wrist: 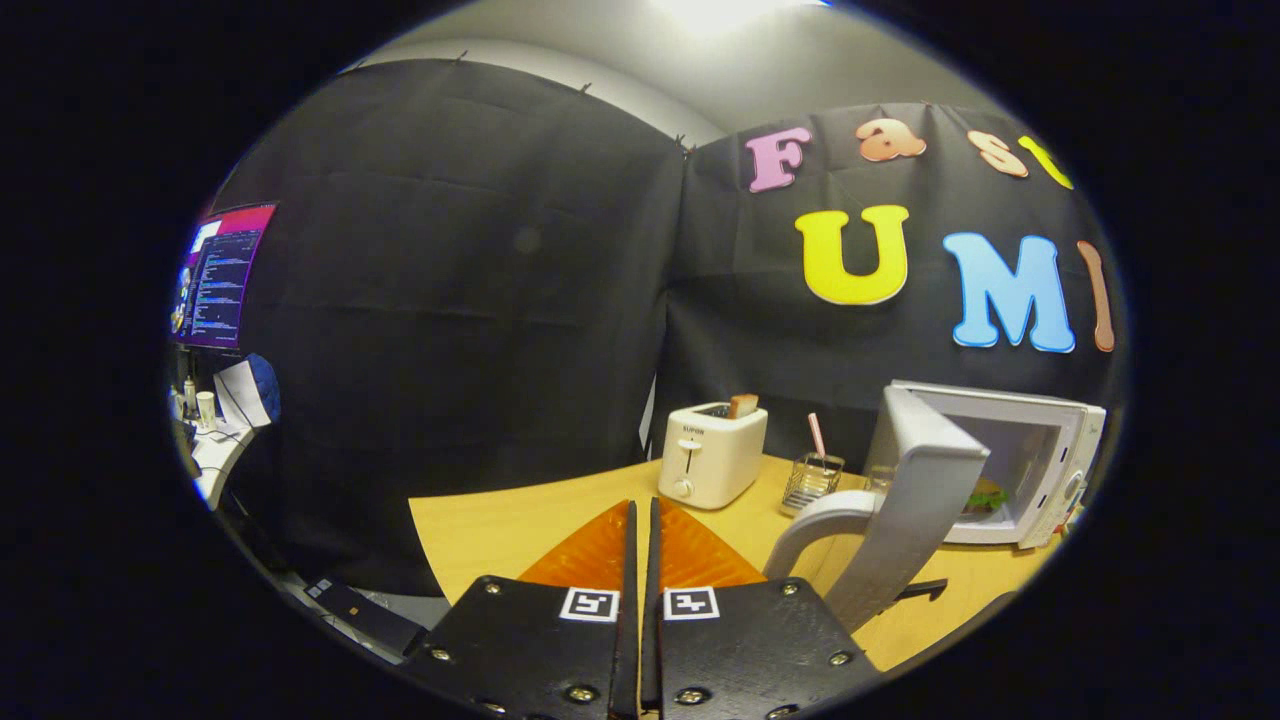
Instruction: Open the microwave, put the food inside, and close the microwave door.
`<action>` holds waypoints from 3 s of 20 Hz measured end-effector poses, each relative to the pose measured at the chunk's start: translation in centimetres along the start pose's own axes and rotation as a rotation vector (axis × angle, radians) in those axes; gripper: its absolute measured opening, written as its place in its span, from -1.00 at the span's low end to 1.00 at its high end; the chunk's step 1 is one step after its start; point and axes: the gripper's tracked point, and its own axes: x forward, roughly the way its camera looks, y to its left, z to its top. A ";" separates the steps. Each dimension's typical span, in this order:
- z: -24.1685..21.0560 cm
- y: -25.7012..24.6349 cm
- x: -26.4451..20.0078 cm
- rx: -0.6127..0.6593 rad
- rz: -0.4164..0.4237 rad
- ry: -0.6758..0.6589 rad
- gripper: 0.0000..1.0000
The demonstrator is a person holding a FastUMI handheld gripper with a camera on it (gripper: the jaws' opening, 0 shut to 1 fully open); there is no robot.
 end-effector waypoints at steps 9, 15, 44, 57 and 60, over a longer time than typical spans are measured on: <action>-1.4 -5.3 -1.2 -0.001 -0.152 -0.005 -0.98; -2.1 -12.2 -2.7 -0.016 -0.288 0.001 -0.98; -4.4 -43.3 -3.7 0.146 -0.775 0.065 -0.98; -4.6 -45.5 -1.9 0.144 -0.823 0.086 -0.90; -4.7 -45.5 -1.7 0.148 -0.812 0.102 -0.85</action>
